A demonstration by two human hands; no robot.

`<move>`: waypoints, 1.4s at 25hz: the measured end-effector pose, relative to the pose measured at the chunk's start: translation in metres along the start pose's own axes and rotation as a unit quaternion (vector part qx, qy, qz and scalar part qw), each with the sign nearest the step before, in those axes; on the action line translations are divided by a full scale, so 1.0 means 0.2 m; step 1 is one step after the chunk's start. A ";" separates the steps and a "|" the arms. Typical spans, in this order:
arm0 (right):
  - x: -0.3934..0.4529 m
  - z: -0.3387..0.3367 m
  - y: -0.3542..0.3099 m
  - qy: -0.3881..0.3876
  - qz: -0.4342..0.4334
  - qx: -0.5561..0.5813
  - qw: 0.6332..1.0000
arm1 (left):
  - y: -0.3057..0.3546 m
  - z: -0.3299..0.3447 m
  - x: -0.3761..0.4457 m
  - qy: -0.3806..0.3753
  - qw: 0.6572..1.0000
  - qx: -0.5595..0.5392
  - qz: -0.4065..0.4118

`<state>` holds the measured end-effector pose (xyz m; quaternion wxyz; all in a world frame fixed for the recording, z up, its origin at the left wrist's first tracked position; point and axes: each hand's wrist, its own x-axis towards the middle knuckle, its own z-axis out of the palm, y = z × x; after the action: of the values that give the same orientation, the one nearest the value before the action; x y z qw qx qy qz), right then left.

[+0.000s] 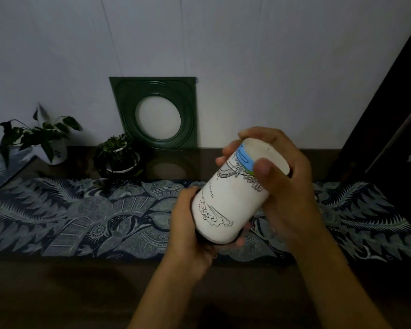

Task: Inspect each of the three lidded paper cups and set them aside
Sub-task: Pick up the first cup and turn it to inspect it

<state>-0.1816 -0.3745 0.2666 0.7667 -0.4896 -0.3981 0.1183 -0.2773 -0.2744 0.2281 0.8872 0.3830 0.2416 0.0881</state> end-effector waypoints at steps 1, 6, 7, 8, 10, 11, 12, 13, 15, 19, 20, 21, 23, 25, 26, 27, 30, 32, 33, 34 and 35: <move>0.02 -0.02 -0.02 -0.046 -0.002 0.001 0.999 | 0.01 0.00 0.00 -0.025 0.999 0.011 -0.036; 0.03 0.02 -0.04 -0.026 -0.030 0.015 0.999 | 0.01 0.03 0.01 -0.017 0.999 0.005 -0.035; 0.02 0.04 -0.03 0.002 -0.043 0.022 0.999 | 0.01 0.04 0.01 0.005 1.000 -0.001 -0.011; 0.01 0.05 -0.01 0.039 -0.051 0.037 0.997 | 0.01 0.05 0.02 0.028 0.999 -0.004 0.025; 0.00 0.07 0.02 0.137 -0.036 0.075 0.987 | 0.00 0.06 0.04 0.082 0.988 -0.001 0.128; -0.01 0.08 0.04 0.177 -0.023 0.078 0.981 | 0.00 0.06 0.04 0.108 0.980 0.007 0.168; -0.03 0.09 0.05 0.198 -0.015 0.066 0.978 | 0.00 0.06 0.05 0.117 0.976 0.010 0.182; -0.03 0.08 0.05 0.194 -0.011 0.048 0.980 | -0.01 0.05 0.05 0.105 0.980 0.010 0.169; -0.02 0.03 0.02 0.104 -0.008 0.030 0.994 | 0.00 0.03 0.03 0.053 0.995 0.006 0.081; 0.05 -0.05 -0.06 -0.091 -0.002 0.021 0.996 | 0.02 0.02 0.02 -0.046 0.994 0.014 -0.098; 0.05 -0.04 -0.06 -0.091 -0.007 0.026 0.996 | 0.02 0.02 0.03 -0.049 0.993 0.007 -0.105; 0.05 -0.03 -0.05 -0.075 -0.018 0.036 0.996 | 0.02 0.03 0.03 -0.042 0.995 0.003 -0.095; 0.04 0.00 -0.03 -0.025 -0.048 0.059 0.997 | 0.01 0.06 0.04 0.004 1.000 -0.003 -0.031; 0.02 0.02 0.00 0.025 -0.063 0.099 0.993 | -0.01 0.07 0.05 0.056 0.996 -0.013 0.064; 0.01 0.03 0.01 0.056 -0.057 0.121 0.989 | -0.03 0.07 0.07 0.093 0.988 -0.013 0.126; 0.00 0.04 0.03 0.089 -0.045 0.137 0.986 | -0.05 0.06 0.09 0.126 0.972 0.005 0.197; -0.03 0.04 0.09 0.158 -0.005 0.128 0.979 | -0.09 0.04 0.14 0.144 0.944 0.043 0.294; -0.03 -0.01 0.09 0.127 0.003 0.075 0.989 | -0.06 0.01 0.13 0.104 0.979 0.018 0.176; -0.03 -0.04 0.07 0.073 0.004 0.052 0.996 | -0.05 0.00 0.12 0.065 0.993 0.020 0.099; -0.02 -0.08 0.05 0.011 0.004 0.031 0.999 | -0.02 -0.01 0.12 0.020 0.999 0.032 0.020; 0.00 -0.10 0.03 -0.041 0.004 0.012 0.999 | -0.01 -0.02 0.10 -0.015 0.998 0.040 -0.040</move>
<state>-0.1660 -0.3852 0.2568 0.7550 -0.4767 -0.4258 0.1463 -0.2612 -0.2663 0.2181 0.8775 0.4098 0.2464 0.0368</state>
